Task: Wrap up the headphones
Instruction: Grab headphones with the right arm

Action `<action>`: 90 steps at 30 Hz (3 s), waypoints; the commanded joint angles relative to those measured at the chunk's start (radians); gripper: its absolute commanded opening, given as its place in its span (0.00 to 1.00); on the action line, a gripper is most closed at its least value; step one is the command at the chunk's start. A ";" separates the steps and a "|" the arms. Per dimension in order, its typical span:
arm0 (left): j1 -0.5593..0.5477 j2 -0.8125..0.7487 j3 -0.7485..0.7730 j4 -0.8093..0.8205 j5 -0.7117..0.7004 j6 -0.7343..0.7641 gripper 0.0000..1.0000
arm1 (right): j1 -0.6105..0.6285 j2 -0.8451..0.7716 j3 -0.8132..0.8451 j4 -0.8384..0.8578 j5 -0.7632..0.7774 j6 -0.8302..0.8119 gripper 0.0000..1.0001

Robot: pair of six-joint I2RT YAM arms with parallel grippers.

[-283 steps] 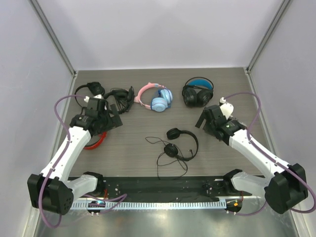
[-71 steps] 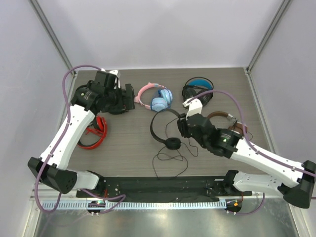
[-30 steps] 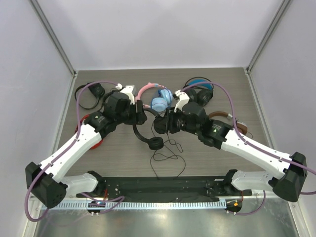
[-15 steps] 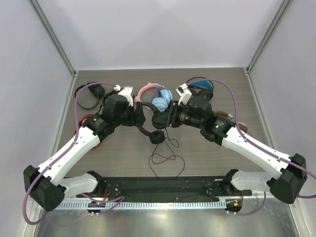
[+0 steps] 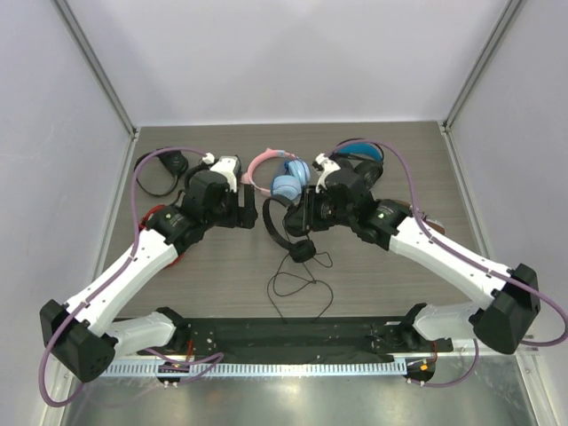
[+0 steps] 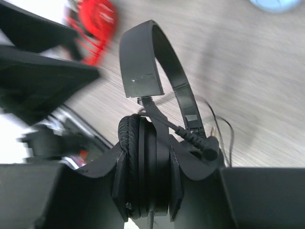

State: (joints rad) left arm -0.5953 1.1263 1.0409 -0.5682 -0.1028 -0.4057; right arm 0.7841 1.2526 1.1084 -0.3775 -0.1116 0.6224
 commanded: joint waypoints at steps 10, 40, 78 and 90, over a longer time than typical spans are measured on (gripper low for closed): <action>0.002 -0.034 0.107 -0.094 -0.104 0.065 0.87 | -0.002 0.163 -0.104 0.184 -0.407 0.045 0.01; 0.003 0.059 0.096 -0.087 -0.032 0.036 0.90 | 0.115 0.435 -0.068 -0.069 0.581 -0.138 0.69; 0.003 0.402 0.038 0.031 0.141 -0.053 0.78 | 0.127 0.099 -0.209 0.134 0.494 -0.217 0.01; 0.003 0.457 0.008 0.233 0.190 -0.061 0.77 | 0.132 0.056 -0.196 0.135 0.403 -0.217 0.01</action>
State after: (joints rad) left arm -0.5949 1.5616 1.0538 -0.4721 0.0593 -0.4641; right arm 0.9089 1.3396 0.8894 -0.2993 0.3164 0.3981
